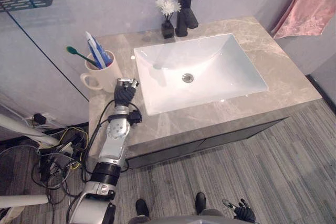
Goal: Organize washtable
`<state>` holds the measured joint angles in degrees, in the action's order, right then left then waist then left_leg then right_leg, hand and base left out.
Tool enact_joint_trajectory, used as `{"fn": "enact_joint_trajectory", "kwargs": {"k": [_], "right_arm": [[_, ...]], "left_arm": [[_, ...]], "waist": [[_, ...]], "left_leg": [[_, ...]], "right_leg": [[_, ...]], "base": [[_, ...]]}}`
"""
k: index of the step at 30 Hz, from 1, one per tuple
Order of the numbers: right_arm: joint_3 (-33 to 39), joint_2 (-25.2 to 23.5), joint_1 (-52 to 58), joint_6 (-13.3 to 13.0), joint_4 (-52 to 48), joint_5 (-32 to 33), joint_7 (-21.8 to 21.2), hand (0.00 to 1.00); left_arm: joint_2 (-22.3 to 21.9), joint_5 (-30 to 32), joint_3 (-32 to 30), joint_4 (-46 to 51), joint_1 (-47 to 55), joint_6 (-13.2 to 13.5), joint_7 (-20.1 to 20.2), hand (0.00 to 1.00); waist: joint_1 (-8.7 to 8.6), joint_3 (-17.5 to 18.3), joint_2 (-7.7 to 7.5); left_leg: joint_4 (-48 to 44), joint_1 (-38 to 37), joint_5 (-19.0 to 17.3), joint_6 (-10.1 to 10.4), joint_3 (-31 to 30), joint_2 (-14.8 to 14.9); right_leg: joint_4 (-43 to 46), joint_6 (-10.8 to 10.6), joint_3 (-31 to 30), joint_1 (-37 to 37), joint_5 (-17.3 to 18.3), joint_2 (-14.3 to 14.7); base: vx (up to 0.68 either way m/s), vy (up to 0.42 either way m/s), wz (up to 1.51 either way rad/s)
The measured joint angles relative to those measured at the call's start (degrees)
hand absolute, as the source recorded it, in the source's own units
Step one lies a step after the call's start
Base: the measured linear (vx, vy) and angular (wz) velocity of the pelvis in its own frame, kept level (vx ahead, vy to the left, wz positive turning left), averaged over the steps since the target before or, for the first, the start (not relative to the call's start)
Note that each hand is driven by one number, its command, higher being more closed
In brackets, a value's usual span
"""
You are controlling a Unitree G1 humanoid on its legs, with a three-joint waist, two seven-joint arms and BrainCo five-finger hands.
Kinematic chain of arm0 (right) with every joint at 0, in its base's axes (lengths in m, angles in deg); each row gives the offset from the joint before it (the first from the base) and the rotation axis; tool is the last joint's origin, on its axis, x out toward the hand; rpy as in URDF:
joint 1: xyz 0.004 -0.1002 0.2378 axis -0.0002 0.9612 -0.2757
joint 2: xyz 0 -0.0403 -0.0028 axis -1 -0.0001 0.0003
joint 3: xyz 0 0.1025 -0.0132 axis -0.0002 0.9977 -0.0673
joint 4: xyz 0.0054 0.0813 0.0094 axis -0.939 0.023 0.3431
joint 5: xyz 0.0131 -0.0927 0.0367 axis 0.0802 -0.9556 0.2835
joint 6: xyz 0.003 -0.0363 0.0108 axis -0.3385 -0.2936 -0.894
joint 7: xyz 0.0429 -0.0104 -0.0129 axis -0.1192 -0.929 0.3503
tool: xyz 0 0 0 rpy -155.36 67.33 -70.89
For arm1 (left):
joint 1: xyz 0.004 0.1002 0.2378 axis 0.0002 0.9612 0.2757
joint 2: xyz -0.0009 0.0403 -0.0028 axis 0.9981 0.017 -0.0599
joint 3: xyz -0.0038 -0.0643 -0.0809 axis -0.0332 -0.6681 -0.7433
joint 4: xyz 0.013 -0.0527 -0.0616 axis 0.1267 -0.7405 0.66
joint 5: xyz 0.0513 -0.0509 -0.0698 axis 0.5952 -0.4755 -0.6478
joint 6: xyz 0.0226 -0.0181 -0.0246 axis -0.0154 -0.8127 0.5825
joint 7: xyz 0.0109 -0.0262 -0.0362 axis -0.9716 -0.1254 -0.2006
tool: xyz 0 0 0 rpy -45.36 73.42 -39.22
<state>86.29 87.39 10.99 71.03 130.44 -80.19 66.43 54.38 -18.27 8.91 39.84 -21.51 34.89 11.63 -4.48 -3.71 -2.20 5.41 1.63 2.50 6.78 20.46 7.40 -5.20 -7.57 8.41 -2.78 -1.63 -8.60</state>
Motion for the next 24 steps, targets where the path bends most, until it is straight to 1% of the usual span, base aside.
{"fn": "enact_joint_trajectory", "kwargs": {"k": [3,7,9,12,15,17,20,24], "right_arm": [[0.0,0.02,0.0,-0.02,0.01,0.0,0.0,0.0],[-0.01,0.03,0.0,-0.06,0.03,0.0,0.03,0.0],[-0.01,0.04,0.0,-0.06,0.05,0.0,0.04,0.0],[-0.08,0.11,-0.02,-0.11,0.04,0.01,0.04,0.0],[-0.28,0.2,-0.02,-0.13,0.04,0.01,0.05,0.0],[-0.32,0.26,-0.03,-0.11,0.08,0.01,0.06,0.0],[-0.35,0.27,-0.03,-0.12,0.08,0.01,0.07,0.0],[-0.33,0.28,-0.03,-0.1,0.14,0.0,0.11,0.0]], "left_arm": [[-0.4,0.0,0.93,3.78,2.41,0.16,0.78,1.0],[-0.53,-0.37,1.0,7.25,6.24,1.25,1.81,1.0],[-0.54,-0.42,1.0,7.75,7.02,1.86,2.24,1.0],[-0.54,-0.41,0.51,8.19,7.63,2.07,2.2,1.0],[-0.57,-0.42,-0.87,9.04,8.84,2.23,1.96,1.0],[-0.58,-0.42,-0.98,9.15,9.4,2.25,1.4,1.0],[-0.77,-0.42,-3.05,8.89,9.51,2.25,0.68,1.0],[-0.77,-1.13,-6.07,3.76,8.99,2.2,-0.8,1.0]], "waist": [[0.06,-0.07,0.1],[0.32,-0.2,0.31],[0.37,-0.21,0.33],[0.69,-0.21,0.34],[0.63,-0.23,0.38],[0.75,-0.25,0.4],[0.67,-0.25,0.41],[0.54,-0.25,0.41]], "left_leg": [[-0.01,-0.02,0.01,-0.01,-0.35,-0.02],[0.0,-0.09,0.06,-0.06,-0.89,-0.11],[0.01,-0.09,0.13,-0.13,-1.28,-0.15],[0.03,0.01,0.23,-0.23,-1.75,-0.21],[0.12,0.03,0.26,-0.23,-1.85,-0.22],[0.2,0.04,0.26,-0.23,-1.86,-0.22],[0.26,0.04,0.26,-0.23,-1.84,-0.21],[0.39,0.04,0.26,-0.23,-1.77,-0.21]], "right_leg": [[0.0,0.0,0.24,0.21,0.0,-0.02],[0.0,0.0,0.82,0.68,0.0,-0.1],[0.0,-0.01,1.26,0.9,0.01,-0.14],[0.0,-0.01,1.63,1.03,0.01,-0.19],[0.0,-0.01,1.7,1.03,0.02,-0.19],[0.0,-0.01,1.71,1.03,0.02,-0.18],[0.0,-0.01,1.71,1.02,0.02,-0.16],[0.0,-0.01,1.69,1.0,0.02,-0.17]], "base": [[0.0,0.001,0.03],[-0.01,0.005,0.07],[-0.01,0.005,0.1],[-0.02,0.005,0.07],[0.0,0.0,0.01],[0.0,0.0,0.0],[0.0,0.0,0.0],[0.0,0.0,0.0]]}}
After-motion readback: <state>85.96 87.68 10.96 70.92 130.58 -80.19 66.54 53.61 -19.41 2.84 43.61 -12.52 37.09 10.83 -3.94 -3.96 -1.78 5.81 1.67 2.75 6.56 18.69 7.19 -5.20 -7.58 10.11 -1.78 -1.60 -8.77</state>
